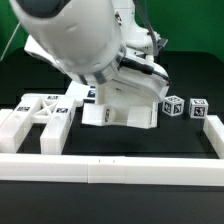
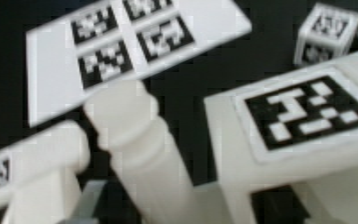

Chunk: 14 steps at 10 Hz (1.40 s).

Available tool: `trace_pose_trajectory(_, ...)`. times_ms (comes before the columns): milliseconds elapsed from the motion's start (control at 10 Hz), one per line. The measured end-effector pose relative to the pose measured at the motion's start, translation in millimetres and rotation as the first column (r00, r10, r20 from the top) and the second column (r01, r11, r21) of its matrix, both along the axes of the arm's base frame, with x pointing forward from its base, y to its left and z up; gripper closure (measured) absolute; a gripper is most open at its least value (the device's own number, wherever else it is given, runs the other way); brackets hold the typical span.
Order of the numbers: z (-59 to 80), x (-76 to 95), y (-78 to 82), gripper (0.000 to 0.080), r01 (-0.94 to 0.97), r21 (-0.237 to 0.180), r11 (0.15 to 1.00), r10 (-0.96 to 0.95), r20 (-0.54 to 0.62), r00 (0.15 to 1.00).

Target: Assemble chair

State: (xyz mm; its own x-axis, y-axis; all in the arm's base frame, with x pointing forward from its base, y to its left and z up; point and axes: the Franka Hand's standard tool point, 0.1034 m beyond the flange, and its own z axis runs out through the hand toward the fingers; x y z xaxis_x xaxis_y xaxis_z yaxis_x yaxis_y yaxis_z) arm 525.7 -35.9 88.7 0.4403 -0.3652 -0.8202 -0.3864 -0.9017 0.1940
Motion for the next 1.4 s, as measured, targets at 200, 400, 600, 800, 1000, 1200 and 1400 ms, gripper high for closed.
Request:
trace_pose_trajectory(200,-2.6,-4.7,-5.7,0.0501,0.027,0.016,1.000,-0.026,-0.090,0.996)
trace_pose_trajectory(400,-24.7,-12.3,-12.2,0.0501,0.042,0.010,0.999,-0.040,-0.144,0.989)
trace_pose_trajectory(600,-31.6,-13.1,-7.1,0.0501,0.046,-0.011,0.999,-0.047,-0.134,0.990)
trace_pose_trajectory(800,-33.2,-12.0,-6.9,0.0218,0.045,-0.012,0.999,-0.046,-0.128,0.991)
trace_pose_trajectory(1000,-37.2,-10.7,-11.1,0.0164,0.042,-0.012,0.999,-0.043,-0.125,0.991)
trace_pose_trajectory(1200,-38.5,-2.4,-16.8,0.0154,0.015,-0.004,1.000,-0.016,-0.085,0.996)
trace_pose_trajectory(1400,-37.0,-1.3,-21.0,0.0151,0.018,0.000,1.000,-0.018,-0.081,0.997)
